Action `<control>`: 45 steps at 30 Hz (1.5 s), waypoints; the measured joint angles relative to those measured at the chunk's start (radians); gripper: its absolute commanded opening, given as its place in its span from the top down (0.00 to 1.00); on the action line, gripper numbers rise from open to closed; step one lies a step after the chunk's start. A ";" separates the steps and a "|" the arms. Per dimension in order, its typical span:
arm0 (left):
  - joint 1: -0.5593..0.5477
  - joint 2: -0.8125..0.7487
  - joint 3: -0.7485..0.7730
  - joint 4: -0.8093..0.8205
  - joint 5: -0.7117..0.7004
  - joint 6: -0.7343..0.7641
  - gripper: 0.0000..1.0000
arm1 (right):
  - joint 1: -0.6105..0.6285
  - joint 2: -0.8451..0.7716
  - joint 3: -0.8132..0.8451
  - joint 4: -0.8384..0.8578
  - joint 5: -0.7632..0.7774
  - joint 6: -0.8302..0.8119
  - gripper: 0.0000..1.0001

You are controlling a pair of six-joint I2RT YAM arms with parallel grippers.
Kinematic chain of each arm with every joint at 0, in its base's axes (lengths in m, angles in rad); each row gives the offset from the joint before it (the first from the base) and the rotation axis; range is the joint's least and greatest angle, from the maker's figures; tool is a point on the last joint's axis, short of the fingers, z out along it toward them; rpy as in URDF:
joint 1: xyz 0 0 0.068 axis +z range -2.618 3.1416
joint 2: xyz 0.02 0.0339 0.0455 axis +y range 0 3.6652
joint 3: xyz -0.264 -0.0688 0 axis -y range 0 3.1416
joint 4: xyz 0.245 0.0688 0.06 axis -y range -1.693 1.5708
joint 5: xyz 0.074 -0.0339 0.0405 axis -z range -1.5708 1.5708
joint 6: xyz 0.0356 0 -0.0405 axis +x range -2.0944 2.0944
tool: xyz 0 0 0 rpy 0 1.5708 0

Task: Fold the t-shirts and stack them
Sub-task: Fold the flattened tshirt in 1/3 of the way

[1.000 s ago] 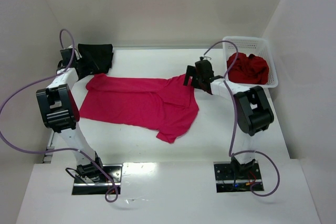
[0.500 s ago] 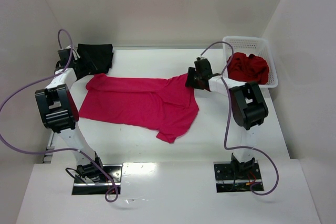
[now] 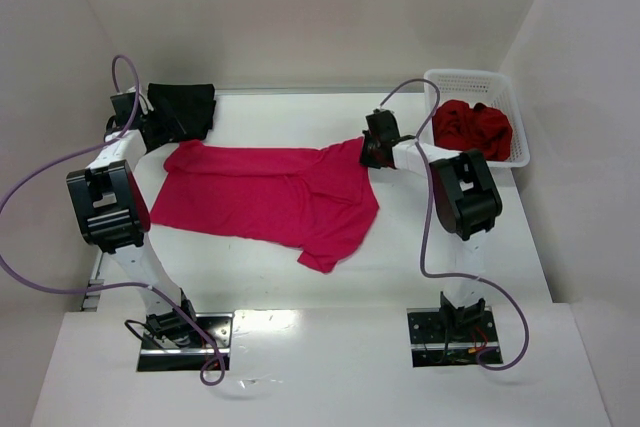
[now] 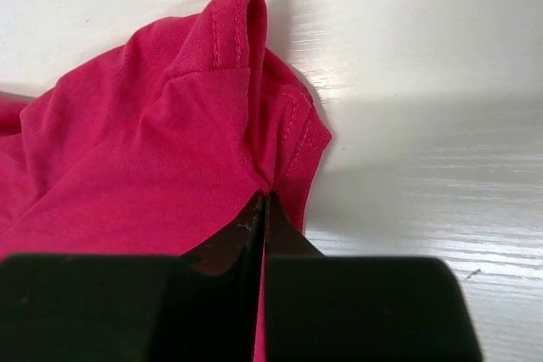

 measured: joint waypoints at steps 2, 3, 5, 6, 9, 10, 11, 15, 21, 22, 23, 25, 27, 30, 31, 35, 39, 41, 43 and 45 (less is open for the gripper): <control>0.000 0.000 0.000 0.000 0.000 0.000 0.00 | 0.000 0.002 0.020 -0.032 0.035 -0.002 1.00; 0.000 0.000 0.000 0.000 0.000 0.000 0.00 | 0.000 0.003 0.022 -0.034 0.040 -0.003 1.00; 0.000 0.000 0.000 0.000 0.000 0.000 0.00 | -0.003 0.012 0.048 -0.062 0.060 -0.013 1.00; 0.000 0.000 0.000 0.000 0.000 0.000 0.00 | -0.006 0.019 0.063 -0.074 0.065 -0.016 1.00; 0.000 0.000 0.000 -0.001 0.000 -0.001 0.00 | -0.021 0.055 0.132 -0.118 0.076 -0.035 1.00; 0.000 0.000 0.000 -0.002 0.000 0.000 0.00 | -0.028 0.067 0.159 -0.137 0.084 -0.045 1.00; 0.000 0.000 0.000 -0.002 0.000 0.000 0.00 | -0.034 0.076 0.180 -0.152 0.089 -0.055 1.00; 0.000 0.000 0.000 -0.002 0.003 -0.001 0.00 | -0.065 0.093 0.225 -0.189 0.109 -0.098 1.00; 0.000 0.000 0.000 -0.002 0.028 -0.001 0.00 | -0.129 0.143 0.300 -0.242 0.143 -0.144 1.00; 0.000 0.000 0.000 -0.001 0.031 -0.001 0.00 | -0.143 0.147 0.311 -0.249 0.150 -0.152 0.98; -0.001 0.001 0.000 -0.001 0.032 0.003 0.00 | -0.150 0.148 0.316 -0.254 0.152 -0.157 0.98; -0.005 0.003 0.000 0.000 0.035 0.008 0.00 | -0.174 0.149 0.327 -0.261 0.153 -0.172 0.97; -0.015 0.011 0.002 -0.003 0.040 0.030 0.00 | -0.195 0.149 0.331 -0.262 0.142 -0.188 0.97; -0.045 0.060 0.058 -0.022 0.065 0.078 0.00 | -0.214 0.149 0.330 -0.263 0.113 -0.204 0.97; -0.056 0.075 0.074 -0.023 0.073 0.086 0.00 | -0.217 0.149 0.330 -0.263 0.100 -0.208 0.96; -0.113 0.140 0.153 -0.050 0.133 0.138 0.00 | -0.217 0.149 0.320 -0.259 0.032 -0.231 0.94; -0.168 0.190 0.220 -0.078 0.182 0.159 0.02 | -0.211 0.149 0.306 -0.260 0.008 -0.248 0.94; -0.191 0.221 0.261 -0.084 0.200 0.160 0.03 | -0.209 0.149 0.305 -0.259 0.008 -0.253 0.94; -0.208 0.246 0.286 -0.093 0.208 0.161 0.04 | -0.209 0.149 0.305 -0.259 0.009 -0.255 0.94; -0.213 0.259 0.288 -0.101 0.214 0.159 0.05 | -0.209 0.149 0.304 -0.259 0.010 -0.256 0.94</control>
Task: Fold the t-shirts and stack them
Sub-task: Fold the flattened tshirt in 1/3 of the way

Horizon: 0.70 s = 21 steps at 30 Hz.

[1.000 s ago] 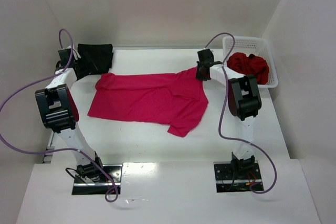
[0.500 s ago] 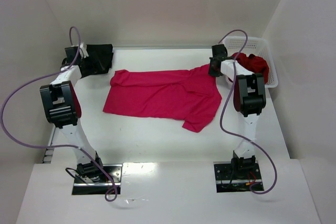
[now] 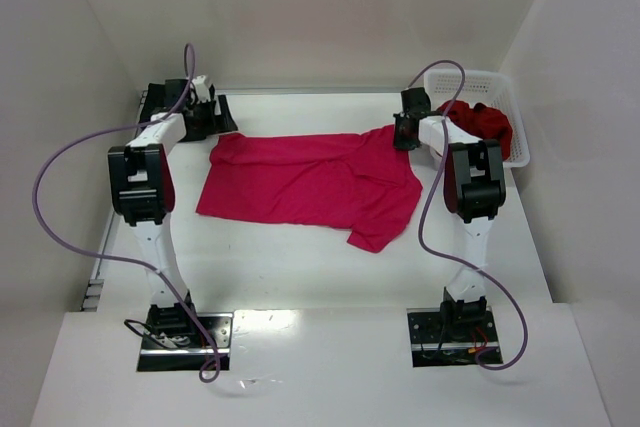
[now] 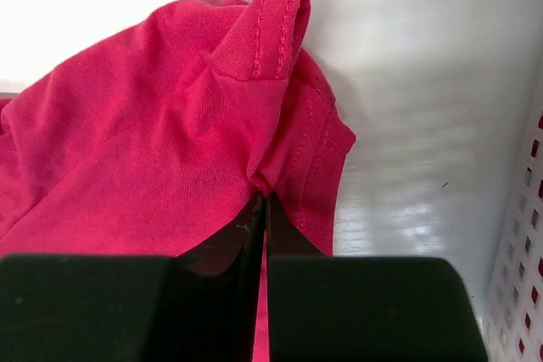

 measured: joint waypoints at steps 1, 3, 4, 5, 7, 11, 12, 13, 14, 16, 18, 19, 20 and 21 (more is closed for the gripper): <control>0.000 0.003 0.000 -0.002 0.000 0.000 0.07 | 0.000 0.000 0.000 0.000 0.001 0.000 0.94; 0.002 0.015 0.001 -0.013 -0.001 -0.003 0.07 | 0.000 0.000 0.000 0.000 0.002 0.000 0.93; 0.004 0.021 0.001 -0.018 -0.004 -0.003 0.09 | 0.000 0.000 0.000 0.000 0.002 0.000 0.93; 0.004 0.025 0.001 -0.024 -0.010 -0.005 0.09 | 0.000 0.000 0.000 0.000 0.002 -0.001 0.93; 0.004 0.029 0.001 -0.032 -0.026 -0.007 0.12 | 0.000 0.000 0.000 0.000 0.002 -0.003 0.93; 0.004 0.032 0.000 -0.031 -0.030 -0.013 0.21 | 0.000 0.000 0.000 0.001 0.002 -0.004 0.93; 0.004 0.032 0.000 -0.030 -0.029 -0.015 0.21 | 0.000 0.000 0.000 0.001 0.002 -0.004 0.93; 0.004 0.032 0.000 -0.029 -0.028 -0.021 0.21 | 0.000 0.000 -0.001 0.001 0.002 -0.004 0.93; 0.004 0.033 0.000 -0.025 -0.017 -0.033 0.22 | 0.000 0.000 -0.001 0.001 0.002 -0.004 0.93; 0.004 0.040 0.000 -0.010 -0.003 -0.050 0.24 | 0.000 0.000 -0.002 0.002 0.002 -0.006 0.93; 0.004 0.056 0.000 0.005 0.013 -0.082 0.27 | 0.000 0.000 -0.002 0.002 0.002 -0.006 0.93; 0.003 0.060 0.000 0.008 0.012 -0.094 0.30 | 0.000 0.000 -0.002 0.002 0.002 -0.007 0.93; 0.003 0.063 -0.002 0.019 0.012 -0.114 0.32 | 0.000 0.000 -0.002 0.002 0.002 -0.007 0.93; 0.003 0.064 -0.006 0.032 0.011 -0.135 0.34 | 0.000 0.000 -0.002 0.002 0.002 -0.007 0.93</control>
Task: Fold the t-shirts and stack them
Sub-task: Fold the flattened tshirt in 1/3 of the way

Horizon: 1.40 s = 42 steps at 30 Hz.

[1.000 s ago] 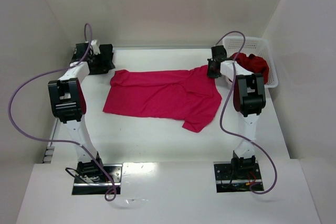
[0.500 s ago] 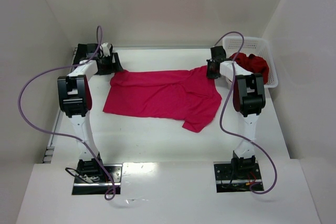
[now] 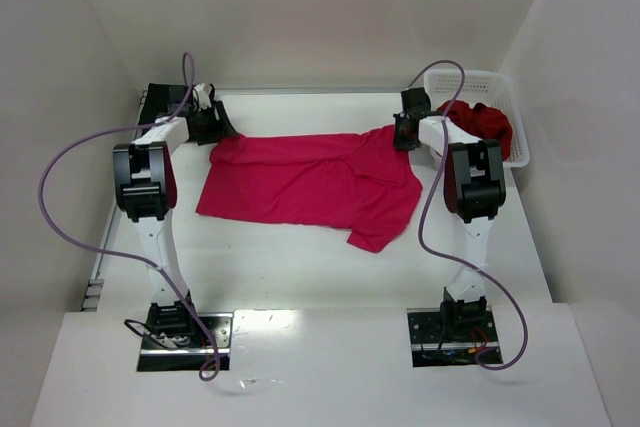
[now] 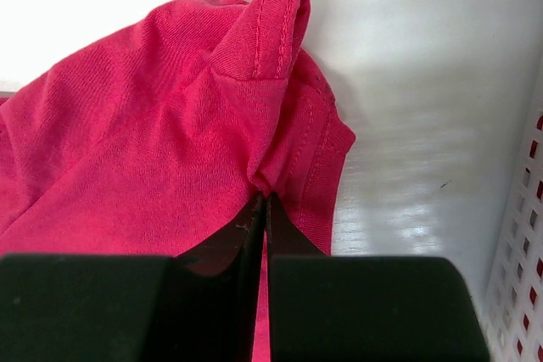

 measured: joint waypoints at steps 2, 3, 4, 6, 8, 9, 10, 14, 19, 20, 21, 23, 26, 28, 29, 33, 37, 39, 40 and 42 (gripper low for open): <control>0.004 0.000 -0.011 0.023 0.001 -0.029 0.39 | 0.000 0.000 0.000 0.000 0.000 0.000 0.93; 0.010 0.000 -0.021 0.035 0.001 -0.053 0.43 | 0.000 0.000 0.000 0.000 0.000 0.000 0.93; 0.014 0.000 -0.026 0.041 0.002 -0.060 0.46 | 0.000 0.000 0.000 0.001 0.000 0.000 0.93; 0.028 0.000 -0.039 0.055 0.003 -0.080 0.51 | 0.000 0.000 0.000 0.002 0.000 0.000 0.93; 0.037 0.002 -0.043 0.060 0.003 -0.087 0.56 | 0.000 0.000 0.000 0.002 0.000 0.000 0.93; 0.042 0.004 -0.043 0.065 0.002 -0.096 0.63 | 0.000 0.000 0.000 0.002 0.000 0.000 0.93; 0.047 0.005 -0.043 0.069 -0.001 -0.107 0.65 | 0.000 0.000 0.000 0.002 0.000 0.000 0.93; 0.051 0.008 -0.043 0.076 -0.027 -0.127 0.77 | 0.000 0.000 0.000 0.003 0.000 0.000 0.93; 0.051 0.008 -0.043 0.101 -0.037 -0.138 0.73 | 0.000 0.000 -0.006 0.005 0.000 0.000 0.93; 0.050 0.013 -0.038 0.102 -0.037 -0.140 0.68 | 0.000 0.000 -0.008 0.005 0.000 0.000 0.92; 0.051 0.026 -0.029 0.111 -0.036 -0.141 0.63 | 0.000 0.000 -0.010 0.007 0.000 0.000 0.92; 0.051 0.040 -0.019 0.103 -0.032 -0.145 0.61 | 0.000 0.000 -0.011 0.008 -0.001 0.000 0.92; 0.051 0.056 0.008 0.104 -0.018 -0.148 0.50 | 0.000 0.000 -0.012 0.011 -0.001 0.001 0.92; 0.051 0.056 0.014 0.100 -0.010 -0.148 0.50 | 0.000 0.000 -0.012 0.011 -0.001 0.000 0.92; 0.051 0.056 0.015 0.101 -0.010 -0.141 0.51 | 0.000 0.000 -0.012 0.011 0.000 0.000 0.92; 0.051 0.056 0.014 0.095 -0.008 -0.119 0.60 | 0.000 0.000 -0.012 0.011 0.000 0.001 0.92; 0.051 0.056 0.014 0.085 -0.006 -0.099 0.60 | 0.000 0.000 -0.012 0.011 0.000 0.001 0.92; 0.051 0.055 0.013 0.083 -0.005 -0.093 0.58 | 0.000 0.000 -0.012 0.011 0.001 0.000 0.91; 0.051 0.048 0.002 0.084 -0.005 -0.087 0.58 | 0.000 0.000 -0.012 0.011 0.000 0.001 0.91; 0.051 0.027 -0.024 0.076 -0.007 -0.074 0.56 | 0.000 0.000 -0.012 0.011 0.001 0.001 0.91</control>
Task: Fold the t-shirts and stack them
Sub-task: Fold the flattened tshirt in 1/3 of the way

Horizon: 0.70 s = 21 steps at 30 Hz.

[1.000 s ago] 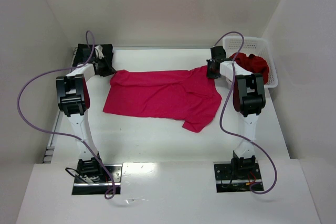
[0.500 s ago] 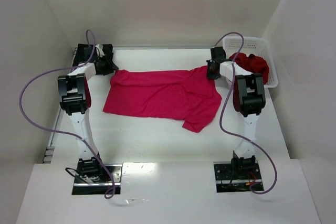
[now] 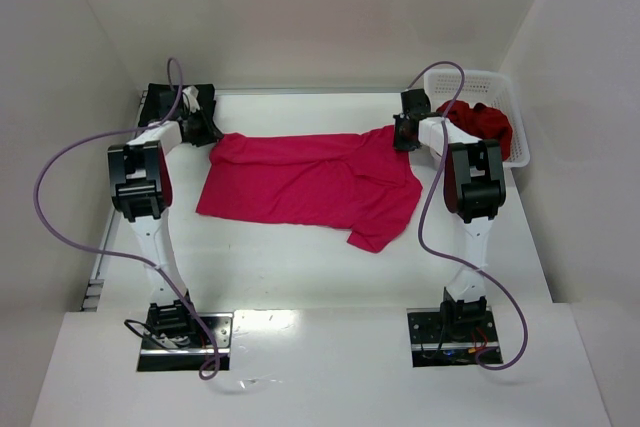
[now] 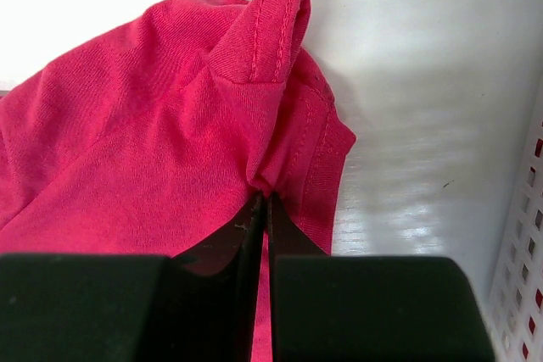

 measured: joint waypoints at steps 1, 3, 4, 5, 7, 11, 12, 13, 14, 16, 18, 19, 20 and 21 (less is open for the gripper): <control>0.000 -0.011 -0.010 -0.011 0.000 0.003 0.56 | 0.000 0.000 0.000 0.000 0.000 0.000 0.91; 0.000 -0.017 -0.014 -0.021 0.000 0.013 0.54 | 0.002 0.000 0.000 0.000 0.002 0.000 0.91; 0.000 -0.018 -0.014 -0.023 0.001 0.023 0.54 | 0.002 0.000 0.000 0.000 0.003 0.000 0.91; 0.000 -0.018 -0.014 -0.024 0.000 0.025 0.54 | 0.003 0.000 0.000 0.000 0.004 0.000 0.91; -0.001 -0.021 -0.019 -0.024 0.001 0.027 0.59 | 0.003 0.000 0.000 0.000 0.005 0.000 0.91; -0.001 -0.023 -0.023 -0.031 0.002 0.030 0.68 | 0.003 0.000 0.000 0.000 0.005 0.000 0.91; -0.001 -0.023 -0.023 -0.034 0.002 0.029 0.72 | 0.003 0.000 -0.001 0.001 0.005 0.000 0.91; -0.001 -0.022 -0.023 -0.035 0.003 0.029 0.74 | 0.003 0.000 -0.001 0.002 0.005 0.000 0.91; -0.002 -0.022 -0.023 -0.039 0.002 0.029 0.77 | 0.003 0.000 -0.002 0.003 0.005 0.000 0.91; -0.005 -0.022 -0.023 -0.043 0.001 0.029 0.83 | 0.003 0.000 -0.002 0.003 0.005 0.000 0.91; -0.009 -0.022 -0.023 -0.045 -0.002 0.031 0.89 | 0.003 0.000 -0.002 0.003 0.005 0.000 0.91; -0.013 -0.022 -0.023 -0.045 -0.008 0.031 0.96 | 0.003 0.000 -0.002 0.003 0.005 0.000 0.91; -0.022 -0.022 -0.023 -0.046 -0.016 0.034 0.98 | 0.003 0.000 -0.002 0.003 0.005 0.000 0.91; -0.023 -0.022 -0.023 -0.046 -0.018 0.035 0.99 | 0.003 0.000 -0.002 0.003 0.005 0.000 0.91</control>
